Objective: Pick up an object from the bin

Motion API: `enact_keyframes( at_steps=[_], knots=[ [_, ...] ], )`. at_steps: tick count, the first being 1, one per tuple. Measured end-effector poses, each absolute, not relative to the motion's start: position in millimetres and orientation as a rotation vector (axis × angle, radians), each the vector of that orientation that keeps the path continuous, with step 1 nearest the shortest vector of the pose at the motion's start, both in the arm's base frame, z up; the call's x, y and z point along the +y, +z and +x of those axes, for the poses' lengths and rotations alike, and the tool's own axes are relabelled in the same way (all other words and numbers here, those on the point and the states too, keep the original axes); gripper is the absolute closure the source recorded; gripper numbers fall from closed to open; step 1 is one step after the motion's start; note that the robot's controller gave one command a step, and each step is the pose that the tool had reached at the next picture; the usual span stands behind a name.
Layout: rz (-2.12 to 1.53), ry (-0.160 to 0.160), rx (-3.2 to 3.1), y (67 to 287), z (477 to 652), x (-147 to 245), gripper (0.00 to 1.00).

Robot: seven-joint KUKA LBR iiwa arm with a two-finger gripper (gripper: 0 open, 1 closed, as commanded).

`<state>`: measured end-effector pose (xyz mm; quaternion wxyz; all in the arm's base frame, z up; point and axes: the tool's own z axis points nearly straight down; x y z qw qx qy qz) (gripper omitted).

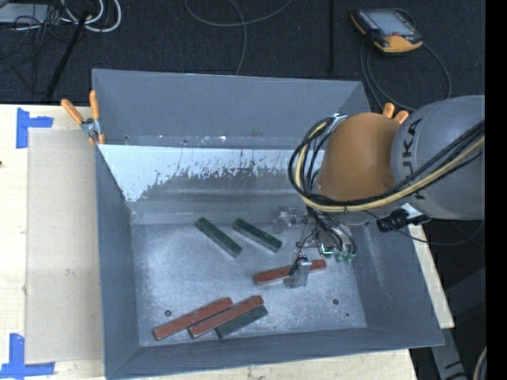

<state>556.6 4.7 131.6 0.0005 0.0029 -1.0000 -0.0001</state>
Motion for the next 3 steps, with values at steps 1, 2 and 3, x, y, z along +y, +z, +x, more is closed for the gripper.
enact_keyframes(
  at_steps=[1,2,3],
  knots=[
    [0.009,0.0,-3.141,131.6,556.6,4.7,0.0],
    [0.107,-0.001,-3.142,94.3,544.8,-22.3,0.0],
    [0.167,-0.001,-3.132,122.0,538.3,-32.2,0.0]
  ],
)
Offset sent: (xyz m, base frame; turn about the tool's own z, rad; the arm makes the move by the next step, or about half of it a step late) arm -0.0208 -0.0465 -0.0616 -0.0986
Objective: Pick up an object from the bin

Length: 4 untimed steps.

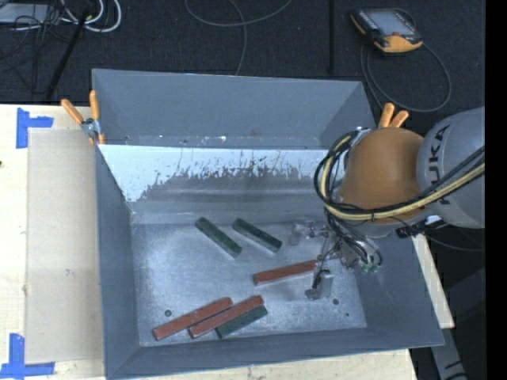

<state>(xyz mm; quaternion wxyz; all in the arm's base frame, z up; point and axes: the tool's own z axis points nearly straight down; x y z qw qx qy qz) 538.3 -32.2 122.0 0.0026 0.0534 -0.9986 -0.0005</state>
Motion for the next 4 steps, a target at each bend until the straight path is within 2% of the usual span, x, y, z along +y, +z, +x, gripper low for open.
enact_keyframes(
  at_steps=[1,2,3,4],
  knots=[
    [0.201,-0.001,-3.137,122.2,534.7,-16.0,0.0],
    [0.109,-0.001,-3.14,71.1,532.9,-25.2,0.0],
    [0.444,0.0,-3.112,70.3,535.0,-18.7,1.0],
    [0.443,0.0,-3.112,70.3,535.0,-18.8,1.0]
  ],
)
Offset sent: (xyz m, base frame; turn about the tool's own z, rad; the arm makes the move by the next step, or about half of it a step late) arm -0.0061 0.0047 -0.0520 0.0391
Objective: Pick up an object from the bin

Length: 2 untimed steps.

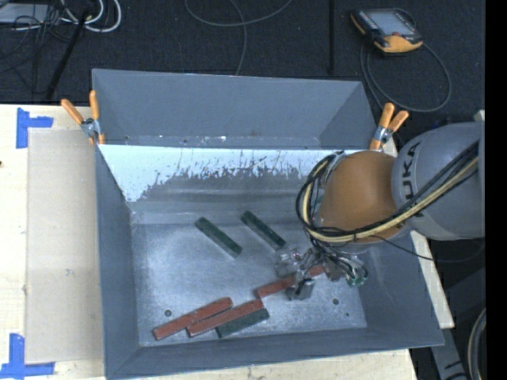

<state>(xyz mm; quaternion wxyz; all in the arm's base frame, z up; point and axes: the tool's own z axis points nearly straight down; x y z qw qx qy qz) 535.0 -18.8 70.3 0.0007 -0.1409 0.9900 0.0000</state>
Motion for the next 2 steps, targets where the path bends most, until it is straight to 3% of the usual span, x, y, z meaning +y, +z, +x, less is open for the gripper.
enact_keyframes(
  at_steps=[2],
  knots=[
    [-0.442,0.003,3.117,86.2,532.6,-18.2,1.0]
  ],
)
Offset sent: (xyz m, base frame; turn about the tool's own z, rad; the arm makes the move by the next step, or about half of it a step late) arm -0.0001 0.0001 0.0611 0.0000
